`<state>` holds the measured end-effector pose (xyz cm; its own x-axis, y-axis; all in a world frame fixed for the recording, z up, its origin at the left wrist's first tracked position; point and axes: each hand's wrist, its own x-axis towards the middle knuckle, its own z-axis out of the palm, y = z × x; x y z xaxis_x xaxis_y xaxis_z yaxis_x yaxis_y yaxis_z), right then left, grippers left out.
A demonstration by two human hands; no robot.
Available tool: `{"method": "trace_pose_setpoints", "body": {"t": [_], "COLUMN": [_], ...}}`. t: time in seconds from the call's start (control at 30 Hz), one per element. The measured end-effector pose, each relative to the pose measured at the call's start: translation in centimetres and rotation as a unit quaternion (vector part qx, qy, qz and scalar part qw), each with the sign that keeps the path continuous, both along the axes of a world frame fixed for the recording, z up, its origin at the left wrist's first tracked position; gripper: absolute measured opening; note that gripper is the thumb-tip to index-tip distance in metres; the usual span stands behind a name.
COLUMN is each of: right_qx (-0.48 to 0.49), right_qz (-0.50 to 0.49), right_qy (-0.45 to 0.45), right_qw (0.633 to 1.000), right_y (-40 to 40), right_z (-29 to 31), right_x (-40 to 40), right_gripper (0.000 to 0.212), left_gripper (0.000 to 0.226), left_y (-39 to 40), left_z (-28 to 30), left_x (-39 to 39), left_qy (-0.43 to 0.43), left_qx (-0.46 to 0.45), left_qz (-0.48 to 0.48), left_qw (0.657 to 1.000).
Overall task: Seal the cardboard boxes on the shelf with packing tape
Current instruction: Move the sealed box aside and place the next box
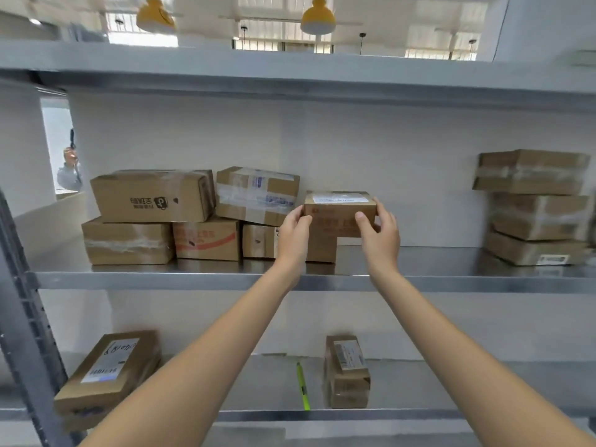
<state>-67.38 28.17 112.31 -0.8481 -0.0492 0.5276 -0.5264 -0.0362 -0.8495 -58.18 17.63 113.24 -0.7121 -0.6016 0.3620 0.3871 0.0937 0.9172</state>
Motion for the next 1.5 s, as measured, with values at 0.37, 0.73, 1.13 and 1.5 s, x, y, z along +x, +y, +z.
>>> {"method": "trace_pose_setpoints", "body": {"t": [0.37, 0.73, 1.13, 1.5], "right_qx": [0.033, 0.032, -0.045, 0.339], "right_qz": [-0.002, -0.009, -0.13, -0.086], "right_qy": [-0.03, -0.068, 0.062, 0.041], "right_qw": [0.999, 0.997, 0.989, 0.936], "right_y": [-5.1, -8.1, -3.5, 3.9], "right_z": [-0.9, -1.7, -5.8, -28.2], "right_x": [-4.0, -6.2, -3.5, -1.9], "right_gripper": [0.047, 0.047, 0.028, 0.026], "left_gripper": [0.055, 0.058, 0.028, 0.028], "left_y": [-4.1, -6.1, -2.8, 1.0], "left_z": [-1.1, -3.9, -7.9, -27.5], "left_x": [-3.9, -4.5, -1.5, -4.5], "left_qy": [-0.11, -0.184, 0.046, -0.26], "left_qx": [-0.051, -0.173, -0.124, 0.098], "left_qz": [0.033, 0.011, 0.151, 0.089], "left_qw": [0.992, 0.968, 0.98, 0.956]}}
